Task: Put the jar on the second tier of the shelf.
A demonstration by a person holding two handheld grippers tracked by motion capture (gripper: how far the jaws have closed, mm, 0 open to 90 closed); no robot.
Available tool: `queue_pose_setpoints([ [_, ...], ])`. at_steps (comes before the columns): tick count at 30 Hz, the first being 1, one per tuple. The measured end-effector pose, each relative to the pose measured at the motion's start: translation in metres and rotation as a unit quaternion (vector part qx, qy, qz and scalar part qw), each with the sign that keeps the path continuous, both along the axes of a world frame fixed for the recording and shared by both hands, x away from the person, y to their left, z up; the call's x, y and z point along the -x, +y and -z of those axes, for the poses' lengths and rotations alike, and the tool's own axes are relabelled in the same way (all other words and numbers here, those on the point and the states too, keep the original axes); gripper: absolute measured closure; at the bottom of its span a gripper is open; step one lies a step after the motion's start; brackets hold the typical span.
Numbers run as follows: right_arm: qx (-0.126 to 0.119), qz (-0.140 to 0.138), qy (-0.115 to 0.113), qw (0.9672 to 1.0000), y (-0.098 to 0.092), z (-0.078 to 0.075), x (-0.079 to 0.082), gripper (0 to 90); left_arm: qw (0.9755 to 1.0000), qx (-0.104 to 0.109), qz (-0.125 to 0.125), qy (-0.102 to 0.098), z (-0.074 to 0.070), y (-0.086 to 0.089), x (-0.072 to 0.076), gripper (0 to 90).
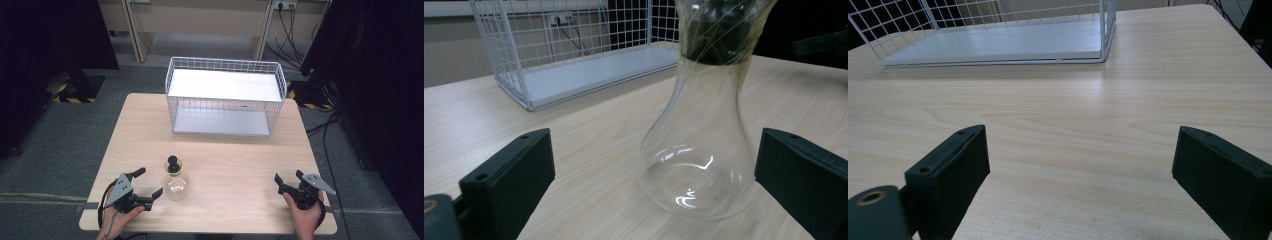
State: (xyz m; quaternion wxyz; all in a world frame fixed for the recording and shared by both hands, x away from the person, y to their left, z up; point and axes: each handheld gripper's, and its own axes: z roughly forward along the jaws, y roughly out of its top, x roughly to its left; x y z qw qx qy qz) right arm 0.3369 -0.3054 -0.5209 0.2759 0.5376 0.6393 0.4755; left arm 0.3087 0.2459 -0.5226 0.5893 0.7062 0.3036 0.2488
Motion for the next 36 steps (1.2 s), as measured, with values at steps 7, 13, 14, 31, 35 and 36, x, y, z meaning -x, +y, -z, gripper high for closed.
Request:
queue_pose_setpoints([
  [7, 0.001, 0.001, 0.000, 1.0000, 0.000, 0.000, 0.000, 8.4, 0.9997, 0.002, 0.019, -0.013, -0.008, -0.009, 0.001, 2.8],
  [13, 0.000, 0.001, 0.001, 1.0000, 0.000, 0.000, 0.000, 8.4, 0.9993, -0.001, 0.034, -0.017, -0.012, -0.020, -0.001, 5.6],
  [14, 0.000, 0.001, 0.001, 1.0000, 0.000, 0.000, 0.000, 8.5, 0.9992, -0.002, 0.036, -0.018, -0.013, -0.022, -0.001, 6.2],
  [31, 0.001, 0.002, 0.001, 1.0000, 0.000, 0.000, 0.000, 8.5, 0.9984, 0.011, 0.055, -0.003, -0.017, -0.044, -0.020, 29.3],
  [35, 0.001, 0.001, 0.002, 1.0000, 0.000, 0.000, 0.000, 8.4, 0.9983, 0.010, 0.058, -0.003, -0.018, -0.047, -0.024, 35.3],
  [36, 0.001, 0.001, 0.002, 1.0000, 0.000, 0.000, 0.000, 8.4, 0.9983, 0.009, 0.057, -0.004, -0.018, -0.048, -0.024, 37.0],
])
